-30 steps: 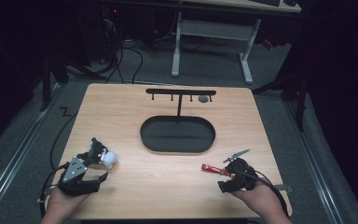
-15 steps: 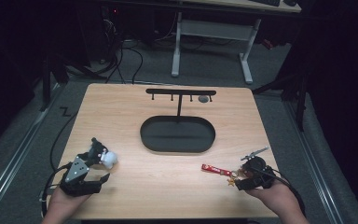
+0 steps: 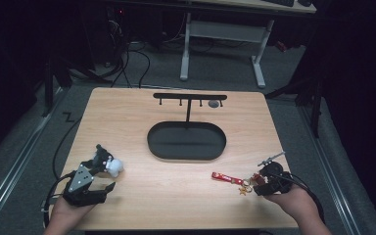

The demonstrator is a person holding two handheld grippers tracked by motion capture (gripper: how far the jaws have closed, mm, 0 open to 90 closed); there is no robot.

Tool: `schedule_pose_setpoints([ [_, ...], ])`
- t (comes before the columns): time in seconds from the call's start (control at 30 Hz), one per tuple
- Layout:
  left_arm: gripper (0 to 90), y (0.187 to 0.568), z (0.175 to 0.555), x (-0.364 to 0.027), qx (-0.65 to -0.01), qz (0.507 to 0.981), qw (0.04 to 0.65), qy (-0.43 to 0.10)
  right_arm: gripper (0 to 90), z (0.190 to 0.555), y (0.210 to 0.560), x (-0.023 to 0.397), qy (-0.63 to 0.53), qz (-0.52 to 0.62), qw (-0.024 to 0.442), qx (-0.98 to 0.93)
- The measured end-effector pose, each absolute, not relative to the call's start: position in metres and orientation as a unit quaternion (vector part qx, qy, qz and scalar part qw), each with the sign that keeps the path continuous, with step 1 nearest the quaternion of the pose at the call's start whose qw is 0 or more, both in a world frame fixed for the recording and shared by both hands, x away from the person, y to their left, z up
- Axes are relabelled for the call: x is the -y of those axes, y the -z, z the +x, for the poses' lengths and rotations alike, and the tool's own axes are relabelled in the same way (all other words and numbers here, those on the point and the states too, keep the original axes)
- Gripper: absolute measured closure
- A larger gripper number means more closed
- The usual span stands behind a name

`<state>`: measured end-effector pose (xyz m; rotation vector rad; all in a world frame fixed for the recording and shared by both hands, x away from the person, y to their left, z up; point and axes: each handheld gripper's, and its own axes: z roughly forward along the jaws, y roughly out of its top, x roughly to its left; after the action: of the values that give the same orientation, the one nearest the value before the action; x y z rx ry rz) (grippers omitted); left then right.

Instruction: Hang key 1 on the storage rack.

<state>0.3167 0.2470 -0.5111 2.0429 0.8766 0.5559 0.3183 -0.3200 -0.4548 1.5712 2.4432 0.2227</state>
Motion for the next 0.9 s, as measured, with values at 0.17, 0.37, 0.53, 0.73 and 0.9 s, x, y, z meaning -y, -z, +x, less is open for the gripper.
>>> schedule_pose_setpoints([
  [0.17, 23.5, 0.512, 0.316, -0.248, -0.347, 0.816, 0.409, -0.218, 42.4, 0.329, 0.465, 0.324, -0.063, 0.541, 0.114, -0.831],
  [0.37, 24.1, 0.514, 0.316, -0.246, -0.343, 0.82, 0.406, -0.215, 42.1, 0.335, 0.471, 0.33, -0.052, 0.548, 0.112, -0.827],
  [0.53, 24.4, 0.513, 0.317, -0.246, -0.342, 0.819, 0.408, -0.216, 42.7, 0.338, 0.478, 0.328, -0.045, 0.541, 0.107, -0.833],
  [0.73, 24.3, 0.514, 0.317, -0.243, -0.338, 0.823, 0.405, -0.211, 45.6, 0.344, 0.485, 0.326, -0.043, 0.537, 0.101, -0.836],
  [0.9, 24.3, 0.515, 0.317, -0.242, -0.335, 0.828, 0.4, -0.206, 46.7, 0.347, 0.489, 0.331, -0.057, 0.547, 0.083, -0.831],
])
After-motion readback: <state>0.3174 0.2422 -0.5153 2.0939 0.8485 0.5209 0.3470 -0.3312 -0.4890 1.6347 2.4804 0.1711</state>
